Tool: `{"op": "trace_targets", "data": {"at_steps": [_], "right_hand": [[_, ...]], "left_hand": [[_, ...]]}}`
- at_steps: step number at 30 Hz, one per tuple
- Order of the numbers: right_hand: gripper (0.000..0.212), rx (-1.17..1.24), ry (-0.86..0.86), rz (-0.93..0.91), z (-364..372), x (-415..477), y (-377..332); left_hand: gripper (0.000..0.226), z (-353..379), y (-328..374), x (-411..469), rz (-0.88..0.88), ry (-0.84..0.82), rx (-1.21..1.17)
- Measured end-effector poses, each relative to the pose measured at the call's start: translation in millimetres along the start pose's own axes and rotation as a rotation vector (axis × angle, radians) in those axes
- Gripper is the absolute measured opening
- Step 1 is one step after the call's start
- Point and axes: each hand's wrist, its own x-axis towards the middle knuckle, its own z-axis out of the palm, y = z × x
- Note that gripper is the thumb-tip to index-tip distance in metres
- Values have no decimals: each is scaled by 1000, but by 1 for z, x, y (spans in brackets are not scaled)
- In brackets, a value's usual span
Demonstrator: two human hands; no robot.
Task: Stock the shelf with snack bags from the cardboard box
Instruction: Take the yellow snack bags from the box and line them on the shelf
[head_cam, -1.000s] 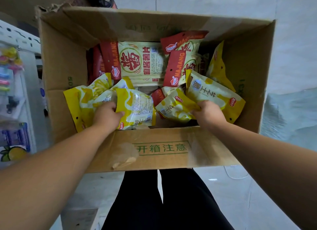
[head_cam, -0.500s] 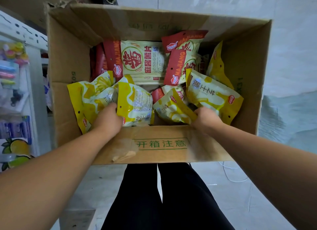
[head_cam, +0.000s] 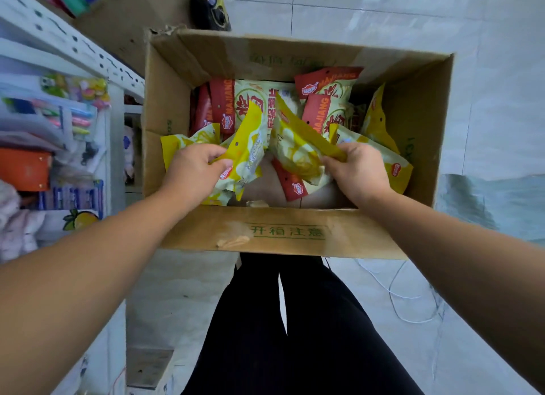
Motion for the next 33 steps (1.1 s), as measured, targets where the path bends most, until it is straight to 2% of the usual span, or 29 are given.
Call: {"op": "trace_targets", "data": {"at_steps": [5, 9, 14, 17, 21, 24, 29, 31, 32, 33], "right_hand": [[19, -43, 56, -217, -51, -22, -49], [18, -69, 133, -401, -102, -37, -106], [21, -12, 166, -563, -174, -55, -188], [20, 1, 185, -620, -206, -58, -228], [16, 155, 198, -721, -262, -79, -299], [24, 246, 146, -810, -294, -99, -349], [18, 237, -27, -986, -312, -137, -415], [18, 224, -97, -1032, -304, -154, -437], [22, 220, -135, -1056, -299, -165, -446], [29, 219, -165, -1089, -292, -175, -456]], "left_hand": [[17, -65, 35, -30, 19, 34, 16], [14, -127, 82, -59, 104, 48, 77], [9, -219, 145, -106, 179, 135, 104], [21, -262, 177, -132, 211, 173, 119], [11, -330, 207, -190, 209, 309, 131], [11, -374, 220, -241, 209, 390, 153], [18, -432, 221, -331, 172, 483, 164], [13, -443, 215, -371, 140, 521, 150], [15, -447, 212, -393, 110, 540, 147], [38, -451, 208, -413, 83, 555, 164]]}}
